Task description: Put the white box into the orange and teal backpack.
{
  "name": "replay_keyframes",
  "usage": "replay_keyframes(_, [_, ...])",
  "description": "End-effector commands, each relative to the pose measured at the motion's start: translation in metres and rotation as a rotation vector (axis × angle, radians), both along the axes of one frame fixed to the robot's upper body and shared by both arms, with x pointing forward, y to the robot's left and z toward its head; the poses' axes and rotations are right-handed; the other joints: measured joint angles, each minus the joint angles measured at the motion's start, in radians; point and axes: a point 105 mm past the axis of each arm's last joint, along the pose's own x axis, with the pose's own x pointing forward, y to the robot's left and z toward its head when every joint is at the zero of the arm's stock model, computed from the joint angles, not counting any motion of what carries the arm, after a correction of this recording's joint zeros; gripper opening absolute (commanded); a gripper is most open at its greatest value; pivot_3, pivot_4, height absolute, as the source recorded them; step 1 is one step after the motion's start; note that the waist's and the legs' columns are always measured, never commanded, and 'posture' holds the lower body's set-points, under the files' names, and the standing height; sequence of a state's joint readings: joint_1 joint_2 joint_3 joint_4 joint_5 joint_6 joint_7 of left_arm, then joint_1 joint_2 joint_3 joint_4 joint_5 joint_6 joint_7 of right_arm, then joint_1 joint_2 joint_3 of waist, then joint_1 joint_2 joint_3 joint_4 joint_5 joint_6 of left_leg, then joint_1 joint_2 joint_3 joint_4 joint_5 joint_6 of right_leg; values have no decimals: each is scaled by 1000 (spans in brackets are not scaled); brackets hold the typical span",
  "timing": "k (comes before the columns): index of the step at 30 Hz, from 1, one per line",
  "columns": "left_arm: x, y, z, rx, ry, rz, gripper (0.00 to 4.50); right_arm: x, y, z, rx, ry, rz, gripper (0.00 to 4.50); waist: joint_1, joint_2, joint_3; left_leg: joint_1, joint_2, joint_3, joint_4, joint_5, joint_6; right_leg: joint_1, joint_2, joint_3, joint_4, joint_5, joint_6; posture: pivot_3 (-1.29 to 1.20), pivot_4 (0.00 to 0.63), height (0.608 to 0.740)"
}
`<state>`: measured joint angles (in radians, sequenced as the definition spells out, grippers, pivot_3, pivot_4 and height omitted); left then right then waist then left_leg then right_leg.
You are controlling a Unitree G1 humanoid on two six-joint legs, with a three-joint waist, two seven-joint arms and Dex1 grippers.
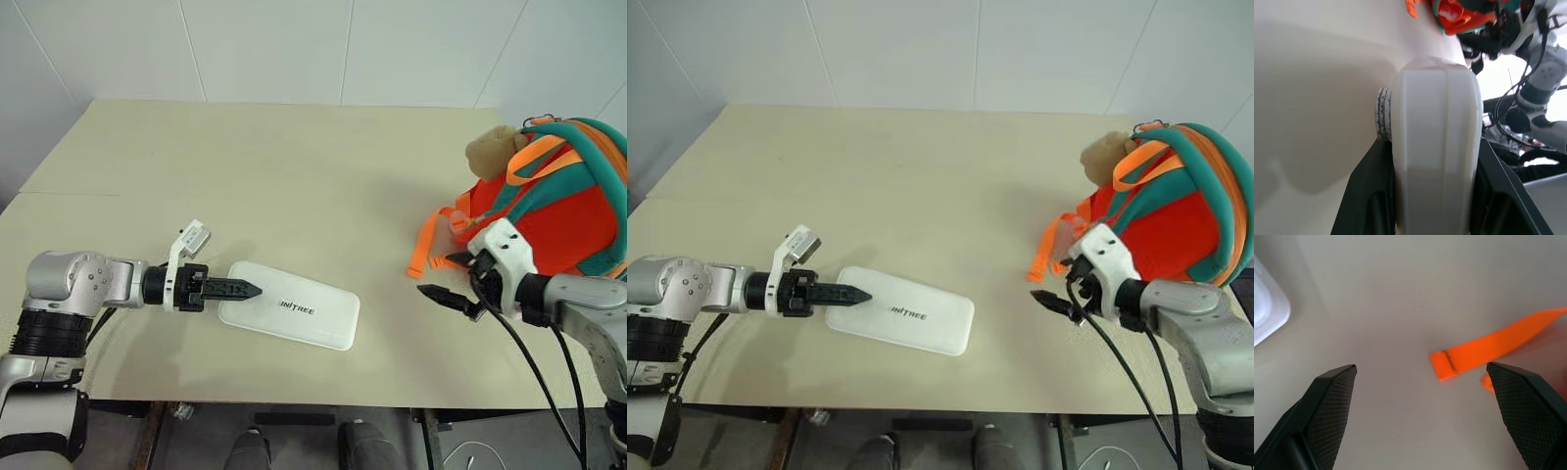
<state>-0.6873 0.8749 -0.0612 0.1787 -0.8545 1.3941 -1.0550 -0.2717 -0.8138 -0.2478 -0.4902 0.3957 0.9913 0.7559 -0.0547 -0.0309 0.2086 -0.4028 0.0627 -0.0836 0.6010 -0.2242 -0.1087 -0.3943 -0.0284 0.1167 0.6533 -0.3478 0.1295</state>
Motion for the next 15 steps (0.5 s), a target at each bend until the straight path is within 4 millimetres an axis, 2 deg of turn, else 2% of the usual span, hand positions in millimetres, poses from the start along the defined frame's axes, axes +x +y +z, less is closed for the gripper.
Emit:
replay_keyframes(1, [10,17,-6,129,-21,65,1330,-1,-12,22,26,-116,-91,4500,0,0,0,0,0,0,0,0,0,0,0,0,0,0,0,0,150,740])
replay_keyframes(5, [14,15,2,99,-46,51,1324,1,-24,27,74,-173,-198,4500,0,0,0,0,0,0,0,0,0,0,0,0,0,0,0,0,150,740])
replay_keyframes(8, [17,11,19,20,-81,49,1324,5,-39,29,122,-213,-327,4500,0,0,0,0,0,0,-1,0,0,0,0,0,0,0,0,0,150,740])
replay_keyframes(15, [20,10,37,-58,-104,54,1321,2,-44,32,124,-237,-389,4500,2,0,0,-1,0,0,-3,0,0,-1,0,0,0,0,0,0,150,740])
